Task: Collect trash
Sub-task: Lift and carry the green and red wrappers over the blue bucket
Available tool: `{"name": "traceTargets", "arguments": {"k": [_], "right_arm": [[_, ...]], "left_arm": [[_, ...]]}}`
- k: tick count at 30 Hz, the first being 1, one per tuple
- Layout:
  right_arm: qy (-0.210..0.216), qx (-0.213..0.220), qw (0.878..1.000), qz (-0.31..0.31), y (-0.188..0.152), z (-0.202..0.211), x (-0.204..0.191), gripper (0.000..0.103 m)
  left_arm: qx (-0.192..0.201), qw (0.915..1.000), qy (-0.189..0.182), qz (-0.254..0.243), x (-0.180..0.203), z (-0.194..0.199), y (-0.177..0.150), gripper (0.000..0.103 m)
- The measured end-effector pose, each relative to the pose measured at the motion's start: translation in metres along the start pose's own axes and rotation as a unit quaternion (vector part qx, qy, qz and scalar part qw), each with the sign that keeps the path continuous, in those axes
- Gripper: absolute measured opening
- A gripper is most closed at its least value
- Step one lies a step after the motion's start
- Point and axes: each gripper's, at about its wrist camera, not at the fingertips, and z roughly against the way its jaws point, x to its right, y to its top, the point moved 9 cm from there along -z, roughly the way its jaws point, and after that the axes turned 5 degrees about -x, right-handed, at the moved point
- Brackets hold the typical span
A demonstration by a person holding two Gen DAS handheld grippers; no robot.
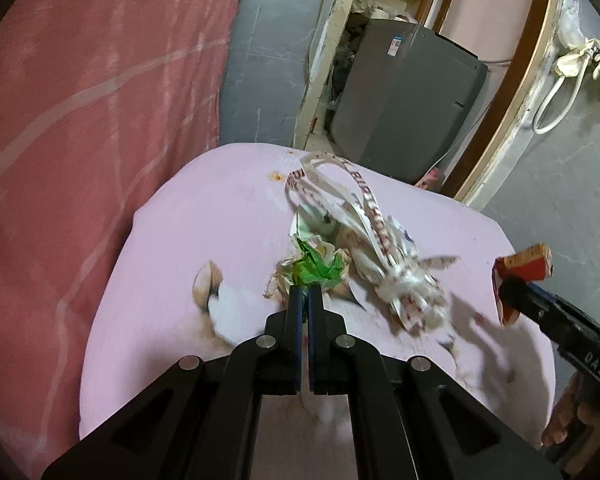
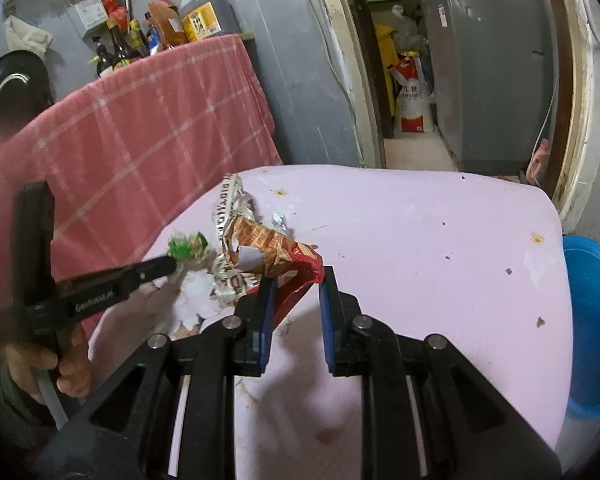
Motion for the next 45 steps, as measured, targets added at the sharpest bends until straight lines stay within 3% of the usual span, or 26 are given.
{"name": "traceTargets", "arguments": {"k": [6, 16, 22, 28, 39, 45], "right_arm": [[0.0, 0.037, 0.999, -0.002, 0.002, 0.025, -0.004, 0.021], [-0.045, 0.144, 0.989, 0.003, 0.026, 0.107, 0.009, 0.021], [-0.089, 0.206, 0.974, 0.005, 0.042, 0.162, 0.026, 0.021], [-0.141, 0.25, 0.958, 0.003, 0.047, 0.212, 0.059, 0.021], [-0.219, 0.287, 0.933, -0.013, 0.038, 0.275, 0.127, 0.021], [-0.242, 0.286, 0.926, -0.031, 0.029, 0.288, 0.16, 0.021]], "left_arm": [[0.024, 0.9996, -0.009, -0.01, 0.022, 0.023, -0.004, 0.0], [0.11, 0.9916, -0.046, -0.05, 0.09, 0.073, 0.023, 0.0], [0.172, 0.9795, -0.086, -0.059, 0.142, 0.1, 0.051, 0.0], [0.228, 0.9615, -0.122, -0.093, 0.205, 0.121, 0.068, 0.0], [0.245, 0.9396, -0.19, -0.145, 0.317, 0.11, 0.071, 0.0], [0.231, 0.9368, -0.204, -0.165, 0.355, 0.089, 0.07, 0.0]]}}
